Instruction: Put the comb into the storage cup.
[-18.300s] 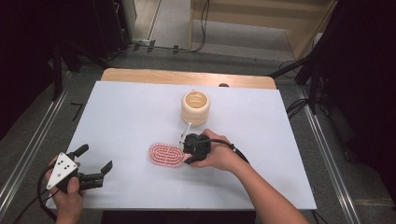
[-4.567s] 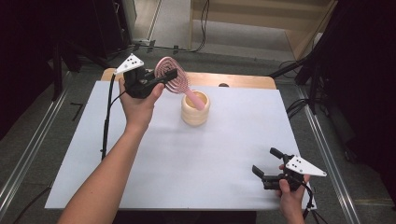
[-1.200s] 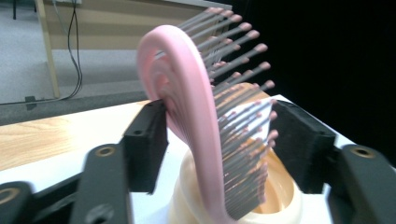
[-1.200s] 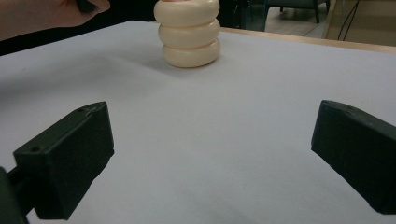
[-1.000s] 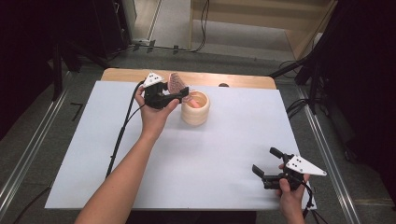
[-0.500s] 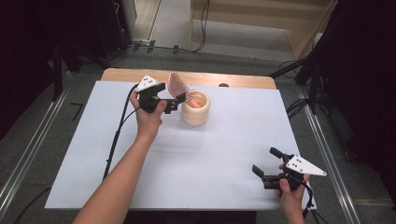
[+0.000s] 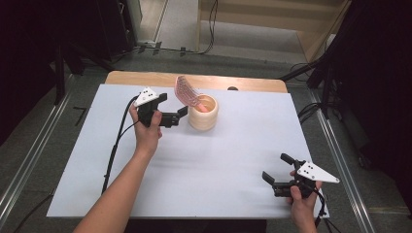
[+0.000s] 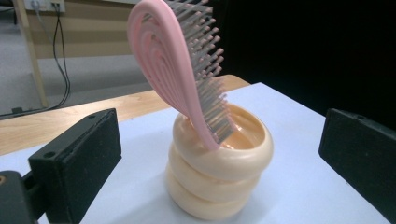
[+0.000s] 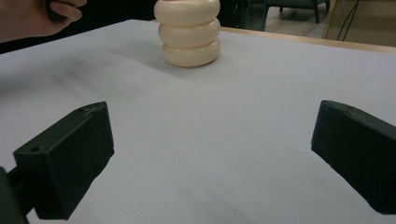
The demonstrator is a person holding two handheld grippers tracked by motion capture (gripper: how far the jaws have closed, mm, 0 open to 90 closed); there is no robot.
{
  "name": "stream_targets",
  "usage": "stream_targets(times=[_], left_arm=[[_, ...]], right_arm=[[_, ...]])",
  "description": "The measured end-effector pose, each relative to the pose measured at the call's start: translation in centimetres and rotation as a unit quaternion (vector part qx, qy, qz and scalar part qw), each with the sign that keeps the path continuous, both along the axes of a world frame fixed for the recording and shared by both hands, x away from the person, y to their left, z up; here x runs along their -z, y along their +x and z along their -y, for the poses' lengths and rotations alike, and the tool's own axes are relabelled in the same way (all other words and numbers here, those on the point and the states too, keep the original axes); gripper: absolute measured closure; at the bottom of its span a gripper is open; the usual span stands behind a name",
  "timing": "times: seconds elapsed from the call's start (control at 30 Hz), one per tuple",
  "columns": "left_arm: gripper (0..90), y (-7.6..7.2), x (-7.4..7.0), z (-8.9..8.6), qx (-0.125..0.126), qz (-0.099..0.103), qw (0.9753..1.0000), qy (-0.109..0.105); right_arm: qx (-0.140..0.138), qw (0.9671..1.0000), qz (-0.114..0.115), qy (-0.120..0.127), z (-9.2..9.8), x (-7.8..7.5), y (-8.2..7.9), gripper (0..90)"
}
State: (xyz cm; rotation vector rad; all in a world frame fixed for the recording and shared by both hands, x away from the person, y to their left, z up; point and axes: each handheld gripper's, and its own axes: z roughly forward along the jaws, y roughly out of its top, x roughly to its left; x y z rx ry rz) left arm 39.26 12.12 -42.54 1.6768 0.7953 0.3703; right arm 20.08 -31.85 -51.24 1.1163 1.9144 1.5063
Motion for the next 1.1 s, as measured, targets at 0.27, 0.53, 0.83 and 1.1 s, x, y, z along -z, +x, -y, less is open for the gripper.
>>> stream_targets(times=[0.27,0.53,0.83,1.1], left_arm=[[0.0,-1.8,0.4,-0.9,0.002,0.012,0.9999,0.010],[0.0,-3.4,0.9,-2.0,0.006,0.022,0.9997,0.013],[0.0,-4.9,1.4,-3.4,0.002,0.029,0.9994,0.021],[0.0,-6.3,1.9,-4.5,0.000,0.033,0.9993,0.020]], right_arm=[[0.000,1.0000,0.001,-0.003,0.0,0.0,0.0,0.0],[0.000,1.0000,0.000,-0.004,-0.1,0.0,0.0,0.0],[0.002,1.0000,0.000,-0.004,-0.1,0.0,0.0,0.0],[0.001,1.0000,0.000,-0.006,-0.1,0.0,0.0,0.0]])
